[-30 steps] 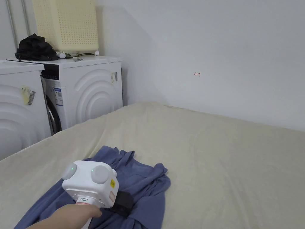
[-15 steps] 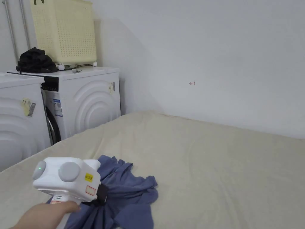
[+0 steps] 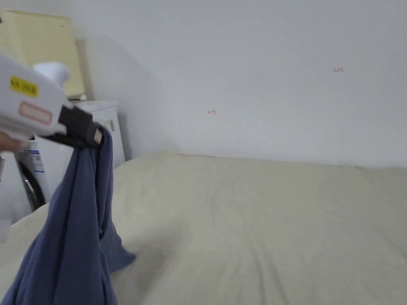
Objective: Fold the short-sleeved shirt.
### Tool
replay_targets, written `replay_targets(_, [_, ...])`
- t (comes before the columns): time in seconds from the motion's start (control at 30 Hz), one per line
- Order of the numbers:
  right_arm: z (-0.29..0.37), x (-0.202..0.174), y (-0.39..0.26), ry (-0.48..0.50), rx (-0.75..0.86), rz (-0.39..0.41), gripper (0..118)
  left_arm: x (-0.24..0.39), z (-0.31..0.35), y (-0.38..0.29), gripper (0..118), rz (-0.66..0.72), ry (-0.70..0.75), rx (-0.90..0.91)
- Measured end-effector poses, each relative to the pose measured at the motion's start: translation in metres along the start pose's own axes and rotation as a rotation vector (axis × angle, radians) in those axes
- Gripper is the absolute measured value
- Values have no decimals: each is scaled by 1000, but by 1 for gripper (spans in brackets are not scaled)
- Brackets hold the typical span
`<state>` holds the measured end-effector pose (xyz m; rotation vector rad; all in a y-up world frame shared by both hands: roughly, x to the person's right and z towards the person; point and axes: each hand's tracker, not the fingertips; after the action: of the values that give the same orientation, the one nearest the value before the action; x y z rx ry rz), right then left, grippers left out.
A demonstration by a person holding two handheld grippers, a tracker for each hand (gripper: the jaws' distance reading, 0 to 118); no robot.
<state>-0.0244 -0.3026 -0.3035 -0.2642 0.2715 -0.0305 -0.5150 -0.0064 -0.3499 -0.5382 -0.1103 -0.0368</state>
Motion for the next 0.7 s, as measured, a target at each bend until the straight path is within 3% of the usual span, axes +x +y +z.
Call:
replay_targets(0.2, [28, 29, 3, -54, 60, -66, 0, 129, -7, 58, 5, -102, -285, 75])
replay_targets(0.43, [59, 76, 2, -160, 111, -117, 0, 263, -92, 65, 5, -137, -584, 22])
replay_targets(0.7, [76, 123, -14, -308, 116, -149, 0, 391, -277, -20, 5, -22, -638, -427])
